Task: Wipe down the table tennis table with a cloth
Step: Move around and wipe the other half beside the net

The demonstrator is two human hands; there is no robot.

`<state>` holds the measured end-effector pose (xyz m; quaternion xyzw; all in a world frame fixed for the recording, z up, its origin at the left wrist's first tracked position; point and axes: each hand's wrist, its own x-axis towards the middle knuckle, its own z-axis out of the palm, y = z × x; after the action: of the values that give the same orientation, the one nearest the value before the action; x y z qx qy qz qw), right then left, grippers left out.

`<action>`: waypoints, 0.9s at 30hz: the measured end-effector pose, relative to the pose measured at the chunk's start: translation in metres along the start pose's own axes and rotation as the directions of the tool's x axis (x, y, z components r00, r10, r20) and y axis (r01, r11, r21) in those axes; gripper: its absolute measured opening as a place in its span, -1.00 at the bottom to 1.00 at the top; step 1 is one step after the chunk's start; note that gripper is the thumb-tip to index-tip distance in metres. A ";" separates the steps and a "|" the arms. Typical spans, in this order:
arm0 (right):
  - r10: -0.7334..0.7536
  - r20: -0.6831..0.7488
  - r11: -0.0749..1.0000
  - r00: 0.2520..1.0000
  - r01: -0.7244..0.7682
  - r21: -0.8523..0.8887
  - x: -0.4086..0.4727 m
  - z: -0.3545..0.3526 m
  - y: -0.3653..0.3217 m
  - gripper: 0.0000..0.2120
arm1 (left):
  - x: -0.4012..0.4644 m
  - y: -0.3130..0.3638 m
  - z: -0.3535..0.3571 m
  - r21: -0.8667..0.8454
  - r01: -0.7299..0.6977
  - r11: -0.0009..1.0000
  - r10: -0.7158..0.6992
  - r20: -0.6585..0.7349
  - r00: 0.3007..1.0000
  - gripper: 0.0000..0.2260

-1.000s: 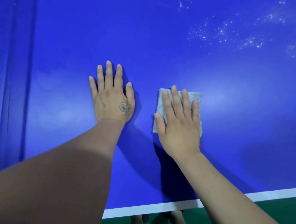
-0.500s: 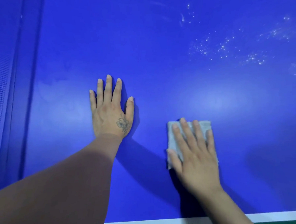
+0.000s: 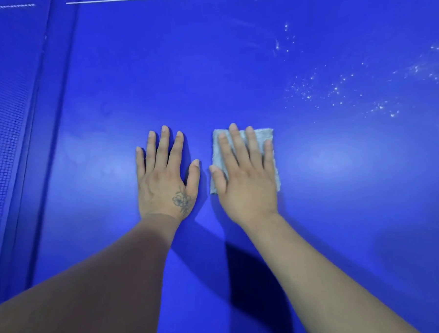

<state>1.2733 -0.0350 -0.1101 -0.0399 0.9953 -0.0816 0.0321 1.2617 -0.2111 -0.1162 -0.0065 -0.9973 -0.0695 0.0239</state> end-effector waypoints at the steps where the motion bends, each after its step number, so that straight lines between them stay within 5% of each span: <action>1: -0.032 0.011 0.999 0.999 0.031 0.009 -0.013 0.000 -0.001 -0.36 | 0.000 0.000 0.000 -0.003 -0.001 1.000 0.001 -0.001 1.000 -0.40; 6: -0.066 0.029 0.997 0.997 0.065 0.031 -0.068 -0.003 0.019 -0.38 | -0.001 0.000 -0.001 0.010 0.001 1.000 -0.001 0.007 1.000 -0.40; 11: 0.107 -0.002 0.994 0.994 -0.107 -0.006 -0.076 -0.013 0.073 -0.38 | 0.000 -0.002 -0.001 0.006 -0.003 1.000 0.003 0.011 1.000 -0.40; 17: 0.323 -0.028 0.946 0.946 -0.321 0.048 0.012 -0.017 0.091 -0.39 | 0.000 -0.001 -0.001 0.007 -0.002 1.000 0.002 0.005 1.000 -0.40; 22: 0.244 -0.046 0.970 0.969 -0.242 0.033 0.081 -0.011 0.054 -0.35 | -0.001 -0.001 0.000 0.007 -0.004 1.000 0.004 -0.009 1.000 -0.40; 27: 0.048 -0.068 0.999 0.997 -0.050 -0.019 0.055 -0.002 0.006 -0.33 | 0.000 -0.002 -0.001 -0.014 -0.012 1.000 0.012 -0.019 1.000 -0.41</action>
<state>1.2176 -0.0335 -0.1120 -0.0131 0.9973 -0.0720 0.0001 1.2617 -0.2132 -0.1158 -0.0121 -0.9964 -0.0767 0.0339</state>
